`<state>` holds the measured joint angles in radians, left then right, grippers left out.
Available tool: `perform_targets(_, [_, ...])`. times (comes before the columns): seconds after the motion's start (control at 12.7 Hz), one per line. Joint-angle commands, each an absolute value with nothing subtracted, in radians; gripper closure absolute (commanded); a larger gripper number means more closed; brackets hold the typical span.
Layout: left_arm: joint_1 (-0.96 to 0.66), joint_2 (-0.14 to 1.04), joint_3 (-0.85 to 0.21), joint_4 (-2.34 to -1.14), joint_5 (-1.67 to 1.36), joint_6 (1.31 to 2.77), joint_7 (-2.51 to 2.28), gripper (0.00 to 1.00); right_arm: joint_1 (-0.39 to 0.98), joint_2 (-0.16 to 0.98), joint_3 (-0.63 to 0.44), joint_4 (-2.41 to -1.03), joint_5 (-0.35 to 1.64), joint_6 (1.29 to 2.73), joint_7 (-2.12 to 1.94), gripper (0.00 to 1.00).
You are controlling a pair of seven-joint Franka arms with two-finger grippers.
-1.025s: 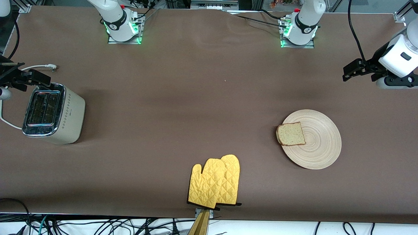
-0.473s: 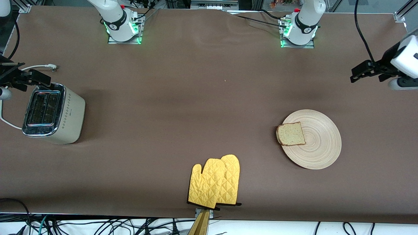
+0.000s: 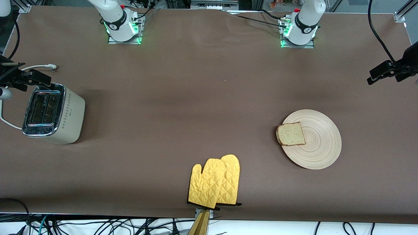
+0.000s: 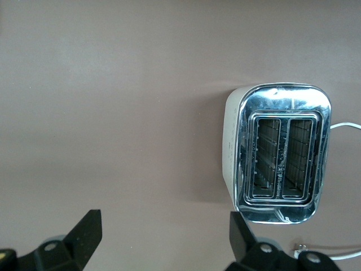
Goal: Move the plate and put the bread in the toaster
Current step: 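Move the left gripper down to the wooden plate's rim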
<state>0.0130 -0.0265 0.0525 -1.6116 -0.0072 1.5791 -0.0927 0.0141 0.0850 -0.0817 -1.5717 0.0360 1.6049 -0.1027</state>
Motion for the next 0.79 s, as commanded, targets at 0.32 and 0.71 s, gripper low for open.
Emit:
perform_targets(0.32, [0.027,0.05,0.075,-1.67,0.006,1.647,-0.086,0.0,0.012,0.072,-0.075,-1.575,0.031,1.598,-0.091,0.0])
perform_targets(0.71, [0.073,0.193,0.13,-1.677,-0.171,1.767,0.076,0.0,0.012,0.072,-0.075,-1.575,0.031,1.598,-0.089,0.0])
